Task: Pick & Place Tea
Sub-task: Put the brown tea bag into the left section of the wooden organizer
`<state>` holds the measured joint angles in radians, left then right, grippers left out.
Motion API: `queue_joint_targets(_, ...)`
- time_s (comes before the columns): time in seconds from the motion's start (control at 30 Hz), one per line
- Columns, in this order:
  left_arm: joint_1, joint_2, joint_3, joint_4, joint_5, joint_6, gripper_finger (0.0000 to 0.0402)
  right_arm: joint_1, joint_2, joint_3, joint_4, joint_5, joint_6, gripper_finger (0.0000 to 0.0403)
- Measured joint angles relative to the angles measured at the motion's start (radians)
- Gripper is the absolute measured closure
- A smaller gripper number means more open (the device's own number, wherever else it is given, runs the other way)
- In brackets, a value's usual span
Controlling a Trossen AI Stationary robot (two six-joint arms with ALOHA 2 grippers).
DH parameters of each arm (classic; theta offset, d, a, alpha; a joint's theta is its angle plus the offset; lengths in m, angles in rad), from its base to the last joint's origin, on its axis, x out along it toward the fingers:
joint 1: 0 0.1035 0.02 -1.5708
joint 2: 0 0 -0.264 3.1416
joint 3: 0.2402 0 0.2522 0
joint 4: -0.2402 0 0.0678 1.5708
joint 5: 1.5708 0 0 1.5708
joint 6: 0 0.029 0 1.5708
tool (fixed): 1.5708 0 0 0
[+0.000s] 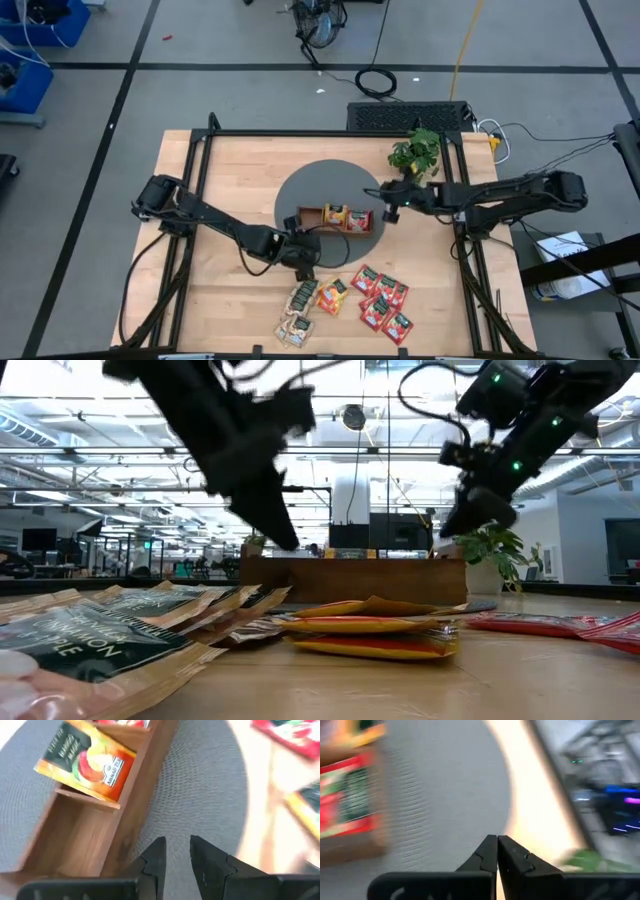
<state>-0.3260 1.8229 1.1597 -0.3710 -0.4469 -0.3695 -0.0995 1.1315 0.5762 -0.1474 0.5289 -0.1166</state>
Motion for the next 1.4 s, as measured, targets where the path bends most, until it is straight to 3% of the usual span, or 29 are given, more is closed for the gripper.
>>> queue_joint_targets(0.07, -0.019, -0.001, 0.079, -0.132, -0.002, -0.029, 0.0309, 0.011, -0.065, 0.0, -0.023, 0.02, 0.01, 0.0402)
queue_joint_targets(0.13, -0.047, -0.012, 0.155, -0.317, -0.002, -0.088, 0.0309, 0.042, -0.146, 0.0, -0.068, -0.027, 0.057, 0.0402)
queue_joint_targets(0.27, -0.138, -0.033, 0.249, -0.57, -0.008, -0.236, 0.0309, 0.125, -0.316, 0.0, -0.183, -0.26, 0.196, 0.0402)
queue_joint_targets(0.37, -0.215, -0.04, 0.248, -0.575, -0.01, -0.314, 0.0309, 0.22, -0.387, -0.028, -0.18, -0.443, 0.316, 0.0402)
queue_joint_targets(0.43, -0.263, -0.038, 0.234, -0.526, -0.008, -0.35, 0.0309, 0.301, -0.392, -0.082, -0.071, -0.5, 0.365, 0.0402)
queue_joint_targets(0.53, -0.313, -0.013, 0.208, -0.415, 0.016, -0.374, 0.0309, 0.405, -0.339, -0.188, 0.234, -0.502, 0.39, 0.0402)
queue_joint_targets(0.63, -0.359, -0.007, 0.157, -0.261, 0.027, -0.361, 0.0309, 0.462, -0.218, -0.259, 0.588, -0.505, 0.39, 0.0402)
queue_joint_targets(0.7, -0.377, -0.01, 0.115, -0.144, 0.046, -0.335, 0.0309, 0.488, -0.126, -0.258, 0.706, -0.504, 0.368, 0.0402)
queue_joint_targets(0.83, -0.417, -0.008, 0.054, -0.03, 0.098, -0.325, 0.0309, 0.52, 0.08, -0.151, 0.715, -0.454, 0.296, 0.0403)
queue_joint_targets(1.07, -0.473, -0.008, -0.125, 0.346, 0.105, -0.324, 0.0309, 0.527, 0.413, 0.048, 0.745, -0.452, 0.163, 0.0403)
queue_joint_targets(1.23, -0.53, -0.008, -0.239, 0.597, 0.106, -0.333, 0.0309, 0.525, 0.554, 0.151, 0.756, -0.447, 0.114, 0.0403)
queue_joint_targets(1.4, -0.588, 0.028, -0.205, 0.744, 0.02, -0.275, 0.0309, 0.524, 0.595, 0.187, 0.758, -0.375, 0.111, 0.0403)
